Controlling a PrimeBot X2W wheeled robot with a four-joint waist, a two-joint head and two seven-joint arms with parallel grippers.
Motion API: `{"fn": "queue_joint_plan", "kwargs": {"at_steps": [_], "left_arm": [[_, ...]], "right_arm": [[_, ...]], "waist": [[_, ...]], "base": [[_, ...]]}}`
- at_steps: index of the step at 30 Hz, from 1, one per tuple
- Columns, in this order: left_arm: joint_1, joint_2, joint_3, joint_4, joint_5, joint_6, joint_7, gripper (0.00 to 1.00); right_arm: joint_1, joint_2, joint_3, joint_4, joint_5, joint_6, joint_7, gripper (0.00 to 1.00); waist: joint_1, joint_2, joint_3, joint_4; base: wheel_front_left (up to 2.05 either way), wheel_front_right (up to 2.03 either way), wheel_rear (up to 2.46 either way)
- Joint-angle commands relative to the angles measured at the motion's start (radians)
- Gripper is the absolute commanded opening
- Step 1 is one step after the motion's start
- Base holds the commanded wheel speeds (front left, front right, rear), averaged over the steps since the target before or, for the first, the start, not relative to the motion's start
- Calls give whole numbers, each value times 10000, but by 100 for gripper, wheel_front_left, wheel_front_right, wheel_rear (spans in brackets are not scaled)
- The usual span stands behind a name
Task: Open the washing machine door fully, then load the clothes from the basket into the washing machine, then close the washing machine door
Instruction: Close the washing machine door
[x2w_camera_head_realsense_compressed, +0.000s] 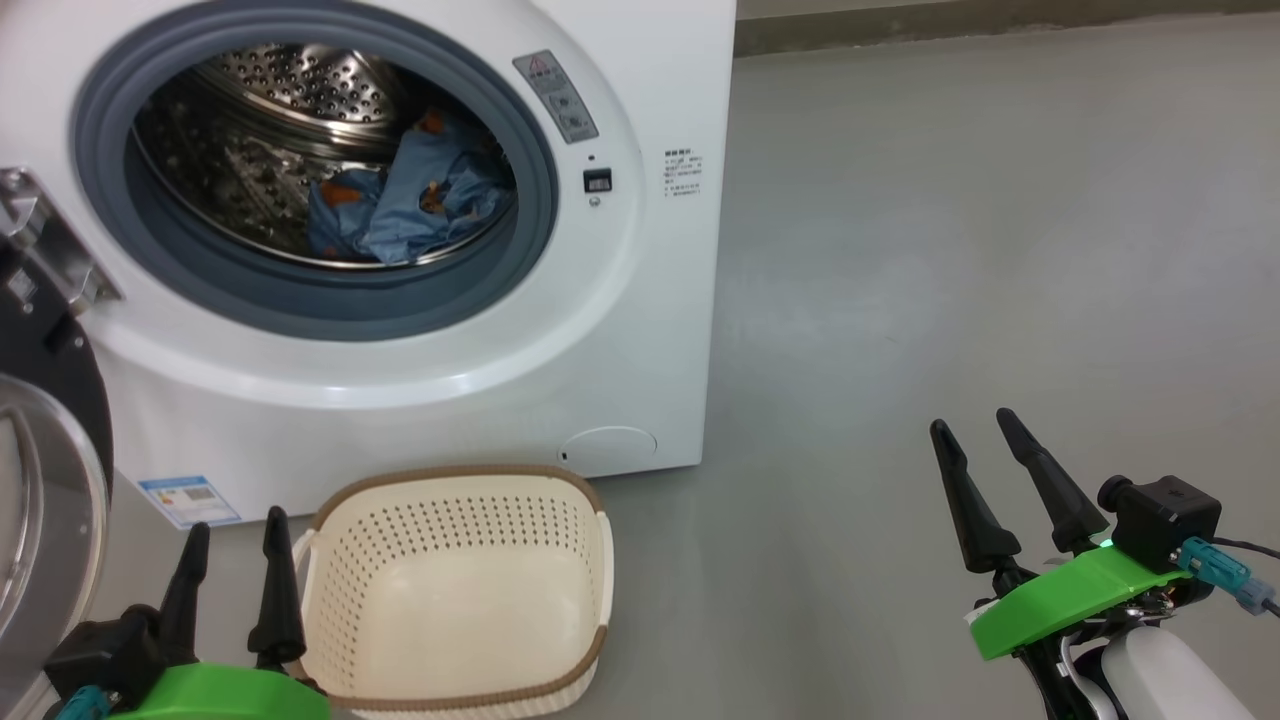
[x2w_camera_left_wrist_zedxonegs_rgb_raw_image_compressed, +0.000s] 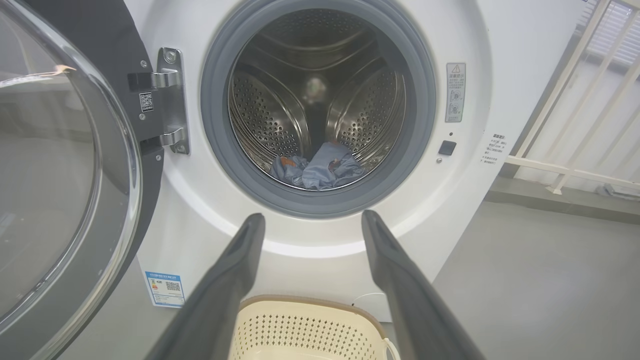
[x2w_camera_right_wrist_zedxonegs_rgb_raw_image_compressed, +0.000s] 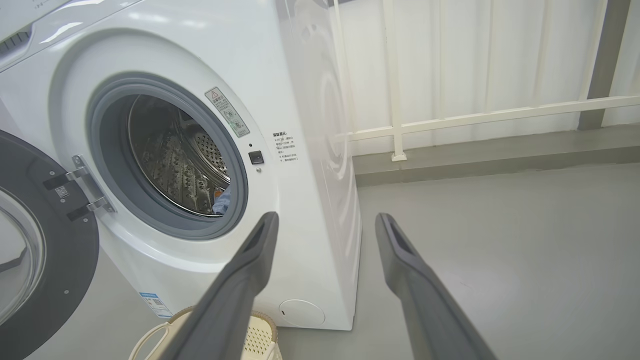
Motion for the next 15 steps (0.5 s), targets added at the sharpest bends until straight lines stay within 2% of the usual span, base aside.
{"fn": "queue_joint_plan", "kwargs": {"at_steps": [1,7,15], "left_arm": [[-280,304,305,-236,-69,47,-107,100],[-284,312,275,-218,-83,59,-119,100],[-263,323,233,-220,-102,86,-130,100]], "right_arm": [[-161,-110,122,-220,110,56,-80,100],[-155,-115,120,-218,115,56,-80,100],[-118,-125,131,-233,126,56,-80,100]], "waist": [[0,0,3,1],[0,0,-13,-3],[0,0,-41,12]], "base": [[-137,137,0],[-90,90,0],[-11,11,0]]}}
